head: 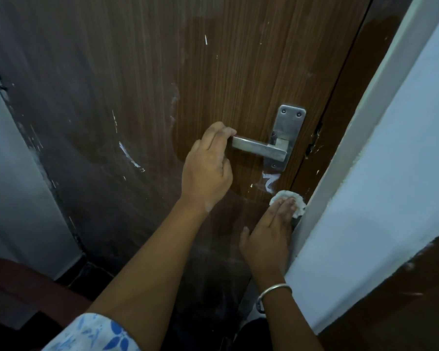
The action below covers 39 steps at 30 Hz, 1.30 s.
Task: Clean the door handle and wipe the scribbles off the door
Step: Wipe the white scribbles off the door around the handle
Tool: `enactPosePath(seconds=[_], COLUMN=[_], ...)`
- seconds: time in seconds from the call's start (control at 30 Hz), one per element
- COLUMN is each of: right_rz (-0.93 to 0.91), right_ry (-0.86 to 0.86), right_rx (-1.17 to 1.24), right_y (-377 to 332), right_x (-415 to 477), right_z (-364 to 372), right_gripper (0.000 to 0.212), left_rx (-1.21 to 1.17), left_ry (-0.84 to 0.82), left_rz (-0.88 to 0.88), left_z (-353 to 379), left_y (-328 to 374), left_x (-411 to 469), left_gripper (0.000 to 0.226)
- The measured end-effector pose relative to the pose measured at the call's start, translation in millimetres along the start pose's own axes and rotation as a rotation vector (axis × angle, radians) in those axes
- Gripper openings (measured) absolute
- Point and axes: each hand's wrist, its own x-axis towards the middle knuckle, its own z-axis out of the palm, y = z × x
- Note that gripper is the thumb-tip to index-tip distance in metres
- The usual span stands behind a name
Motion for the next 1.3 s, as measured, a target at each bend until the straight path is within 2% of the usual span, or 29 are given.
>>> enactPosePath(seconds=[0.17, 0.3, 0.47, 0.63, 0.83, 0.93, 1.13, 1.3], right_rz=[-0.079, -0.279, -0.289, -0.132, -0.347, -0.315, -0.072, -0.136], right_ry=[-0.010, 0.016, 0.050, 0.083, 0.082, 0.110, 0.233, 0.169], right_rx=[-0.028, -0.006, -0.069, -0.034, -0.043, -0.061, 0.040, 0.024], right_y=[-4.8, -18.8, -16.9, -8.8, -20.2, -17.1, -16.1, -39.9], right_x=[1.1, 2.6, 5.2, 8.4, 19.2, 18.8, 23.4, 26.7], right_z=[-1.9, -0.8, -2.0, -7.0, -9.3, -12.8, -22.3, -18.3], right_gripper=[0.093, 0.086, 0.084, 0.092, 0.088, 0.088, 0.089, 0.091], left_rx=[0.008, 0.009, 0.031, 0.018, -0.009, -0.003, 0.018, -0.015], left_ry=[0.000, -0.019, -0.052, -0.053, -0.055, -0.058, -0.086, -0.039], left_rz=[-0.011, -0.011, -0.014, -0.001, 0.002, -0.005, -0.006, -0.012], left_z=[-0.9, -0.2, -4.6, -3.2, -0.4, -1.6, -5.4, -0.3], left_y=[1.0, 1.4, -0.5, -1.6, -2.9, -3.6, -2.0, 2.2], left_x=[-0.1, 0.3, -0.4, 0.4, 0.1, -0.4, -0.5, -0.4], left_gripper=[0.049, 0.049, 0.053, 0.053, 0.053, 0.054, 0.055, 0.049])
